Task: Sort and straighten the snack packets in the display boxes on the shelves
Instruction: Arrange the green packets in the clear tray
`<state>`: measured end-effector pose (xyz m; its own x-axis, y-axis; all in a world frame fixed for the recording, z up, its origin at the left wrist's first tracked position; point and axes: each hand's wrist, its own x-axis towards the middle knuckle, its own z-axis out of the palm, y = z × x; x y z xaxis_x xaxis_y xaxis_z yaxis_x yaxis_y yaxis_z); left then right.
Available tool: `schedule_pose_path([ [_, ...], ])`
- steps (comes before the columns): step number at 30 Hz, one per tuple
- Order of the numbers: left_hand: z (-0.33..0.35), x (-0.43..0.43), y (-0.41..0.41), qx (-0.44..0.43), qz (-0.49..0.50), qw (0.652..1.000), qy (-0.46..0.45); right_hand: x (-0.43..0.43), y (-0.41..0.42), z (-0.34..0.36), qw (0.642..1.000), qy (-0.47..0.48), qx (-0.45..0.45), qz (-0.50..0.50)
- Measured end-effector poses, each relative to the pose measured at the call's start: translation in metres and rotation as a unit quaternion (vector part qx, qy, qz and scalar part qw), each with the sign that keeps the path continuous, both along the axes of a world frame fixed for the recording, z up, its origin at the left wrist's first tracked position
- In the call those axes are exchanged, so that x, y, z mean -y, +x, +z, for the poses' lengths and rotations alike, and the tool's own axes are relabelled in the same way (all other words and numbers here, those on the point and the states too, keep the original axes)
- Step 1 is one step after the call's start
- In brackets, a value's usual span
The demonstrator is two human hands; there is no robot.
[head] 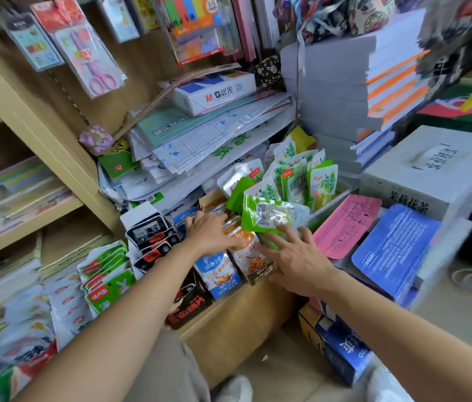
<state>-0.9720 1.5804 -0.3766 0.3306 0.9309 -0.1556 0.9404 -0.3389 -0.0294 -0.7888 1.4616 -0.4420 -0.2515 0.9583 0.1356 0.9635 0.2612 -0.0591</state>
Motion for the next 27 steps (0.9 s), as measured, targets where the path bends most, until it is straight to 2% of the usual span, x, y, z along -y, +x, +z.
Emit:
schedule_pose_path([
  [7, 0.001, 0.004, -0.008, 0.049, -0.024, 0.998, -0.028, 0.02, -0.007, -0.006, 0.999, 0.047, 0.011, 0.009],
  [11, 0.0, 0.021, -0.014, 0.101, -0.034, 0.994, 0.01, 0.031, -0.011, -0.01, 0.997, 0.072, 0.0, 0.003],
  [14, -0.004, 0.027, -0.016, 0.14, -0.037, 0.989, 0.043, 0.039, -0.02, -0.016, 0.997, 0.009, -0.077, -0.007],
  [17, -0.009, 0.026, -0.019, 0.19, -0.051, 0.978, 0.065, 0.04, -0.028, -0.02, 0.978, -0.095, -0.183, -0.039],
  [21, -0.011, 0.023, -0.024, 0.236, -0.057, 0.965, 0.099, 0.022, -0.04, -0.022, 0.954, -0.136, -0.26, -0.057],
  [24, -0.016, 0.013, -0.029, 0.25, -0.058, 0.956, 0.139, 0.006, -0.05, -0.024, 0.954, -0.143, -0.257, -0.051],
  [27, -0.022, 0.001, -0.031, 0.236, -0.056, 0.958, 0.151, -0.005, -0.055, -0.024, 0.97, -0.142, -0.189, -0.06],
])
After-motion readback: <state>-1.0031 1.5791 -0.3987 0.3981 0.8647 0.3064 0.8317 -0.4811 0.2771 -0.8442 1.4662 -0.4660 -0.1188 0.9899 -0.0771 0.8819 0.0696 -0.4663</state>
